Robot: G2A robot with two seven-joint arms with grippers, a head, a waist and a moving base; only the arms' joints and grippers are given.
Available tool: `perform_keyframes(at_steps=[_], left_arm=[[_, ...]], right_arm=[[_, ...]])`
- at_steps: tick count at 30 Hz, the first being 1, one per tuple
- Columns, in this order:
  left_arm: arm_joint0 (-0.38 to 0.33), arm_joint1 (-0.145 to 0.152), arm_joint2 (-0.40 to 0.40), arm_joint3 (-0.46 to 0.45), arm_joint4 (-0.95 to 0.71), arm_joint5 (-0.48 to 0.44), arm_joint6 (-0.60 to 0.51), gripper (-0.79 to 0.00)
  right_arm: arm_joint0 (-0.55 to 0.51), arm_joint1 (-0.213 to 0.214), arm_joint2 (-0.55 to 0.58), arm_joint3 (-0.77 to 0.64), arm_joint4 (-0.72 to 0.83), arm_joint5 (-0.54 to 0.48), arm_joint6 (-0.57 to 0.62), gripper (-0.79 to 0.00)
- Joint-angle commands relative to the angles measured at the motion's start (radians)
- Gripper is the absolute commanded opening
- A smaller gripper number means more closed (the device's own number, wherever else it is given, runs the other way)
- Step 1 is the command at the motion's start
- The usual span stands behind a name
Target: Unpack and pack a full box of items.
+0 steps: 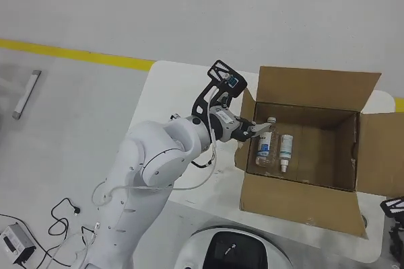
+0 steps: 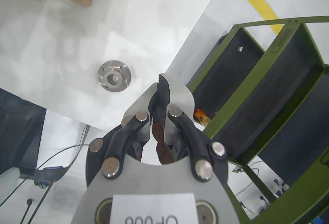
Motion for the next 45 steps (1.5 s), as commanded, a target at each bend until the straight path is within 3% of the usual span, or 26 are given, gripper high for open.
perform_keyframes(at_steps=[1,6,14,23,30,36,45], left_arm=[[0.0,0.0,0.0,0.001,-0.001,0.0,0.0,0.0],[0.0,0.0,0.0,0.001,-0.001,0.0,0.0,0.0],[0.0,0.0,0.0,0.001,-0.001,0.0,0.0,0.0],[0.0,0.0,0.0,0.001,-0.001,0.0,0.0,0.0],[0.0,0.0,0.0,0.001,-0.001,0.0,0.0,0.0],[0.0,0.0,0.0,0.001,-0.001,0.0,0.0,0.0],[0.0,0.0,0.0,0.001,-0.001,0.0,0.0,0.0]], right_arm=[[0.012,0.004,-0.02,0.002,-0.011,-0.007,0.036,-0.785],[0.016,0.004,-0.039,-0.006,0.005,0.01,0.021,-0.785],[-0.066,-0.011,-0.012,-0.039,0.075,0.039,-0.062,-0.785],[-0.062,-0.013,-0.013,-0.022,0.084,0.057,-0.078,-0.785],[-0.12,-0.03,0.042,-0.003,0.139,0.139,-0.122,-0.785],[-0.186,-0.042,0.096,0.019,0.208,0.118,-0.131,-0.782],[-0.106,-0.028,0.003,0.022,0.189,0.114,-0.051,-0.767]])
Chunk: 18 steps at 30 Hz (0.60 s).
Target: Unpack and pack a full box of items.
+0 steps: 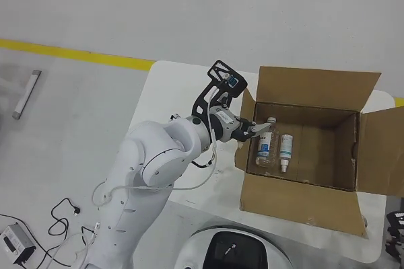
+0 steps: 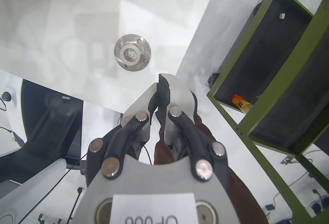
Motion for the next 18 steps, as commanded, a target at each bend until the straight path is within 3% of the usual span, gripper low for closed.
perform_keyframes(at_steps=[1,5,6,8,9,18], left_arm=[[0.0,0.0,0.0,0.0,0.0,0.0,0.0,0.0],[0.0,0.0,0.0,0.0,0.0,0.0,0.0,0.0],[0.0,0.0,0.0,0.0,0.0,0.0,0.0,0.0],[0.0,0.0,0.0,0.0,0.0,0.0,0.0,0.0],[0.0,0.0,0.0,0.0,0.0,0.0,0.0,0.0],[0.0,0.0,0.0,0.0,0.0,0.0,0.0,0.0]], right_arm=[[0.019,0.003,-0.027,-0.008,-0.018,-0.002,0.01,-0.757],[0.042,0.007,-0.064,-0.011,-0.05,0.005,0.021,-0.714],[0.047,0.008,-0.07,-0.01,-0.059,0.006,0.024,-0.68],[0.057,0.01,-0.081,-0.004,-0.077,0.006,0.031,-0.536],[0.062,0.011,-0.086,0.001,-0.09,0.007,0.035,-0.508],[0.102,0.019,-0.148,0.013,-0.157,0.01,0.065,-0.48]])
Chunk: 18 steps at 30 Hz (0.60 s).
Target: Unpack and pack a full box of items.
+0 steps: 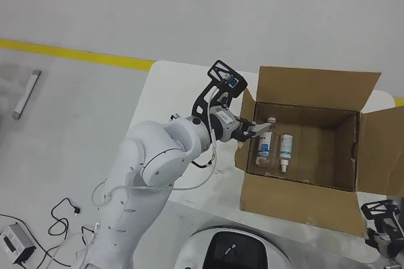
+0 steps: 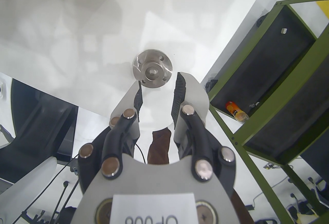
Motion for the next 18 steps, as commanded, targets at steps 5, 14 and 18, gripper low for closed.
perform_keyframes(at_steps=[5,14,18], left_arm=[[0.0,0.0,0.0,0.0,0.0,0.0,0.0,0.0],[0.0,0.0,0.0,0.0,0.0,0.0,0.0,0.0],[0.0,0.0,0.0,0.0,0.0,0.0,0.0,0.0]], right_arm=[[0.031,0.006,-0.038,0.014,-0.036,-0.003,0.032,-0.489],[0.056,0.01,-0.048,0.033,-0.033,0.01,0.051,-0.449],[0.058,0.011,-0.047,0.048,-0.029,0.008,0.047,-0.449]])
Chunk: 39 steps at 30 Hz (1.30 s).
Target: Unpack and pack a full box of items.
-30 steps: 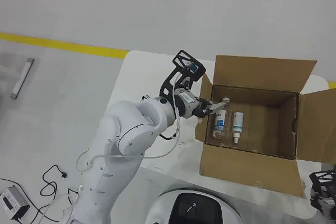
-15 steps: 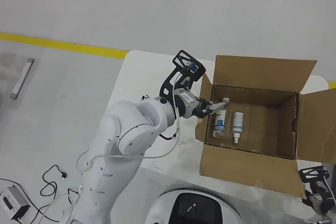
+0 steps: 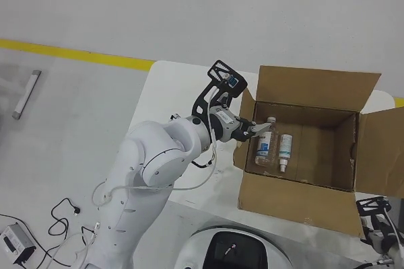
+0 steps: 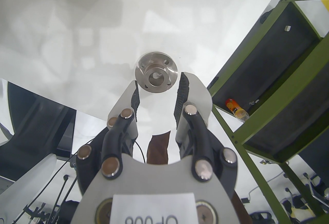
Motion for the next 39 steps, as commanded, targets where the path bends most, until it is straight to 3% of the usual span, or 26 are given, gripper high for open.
perform_keyframes(at_steps=[1,39], left_arm=[[0.0,0.0,0.0,0.0,0.0,0.0,0.0,0.0],[0.0,0.0,0.0,0.0,0.0,0.0,0.0,0.0]], right_arm=[[0.001,0.001,-0.002,0.008,0.003,-0.001,-0.002,-0.446],[0.053,0.015,-0.053,0.079,-0.021,0.005,-0.014,-0.48]])
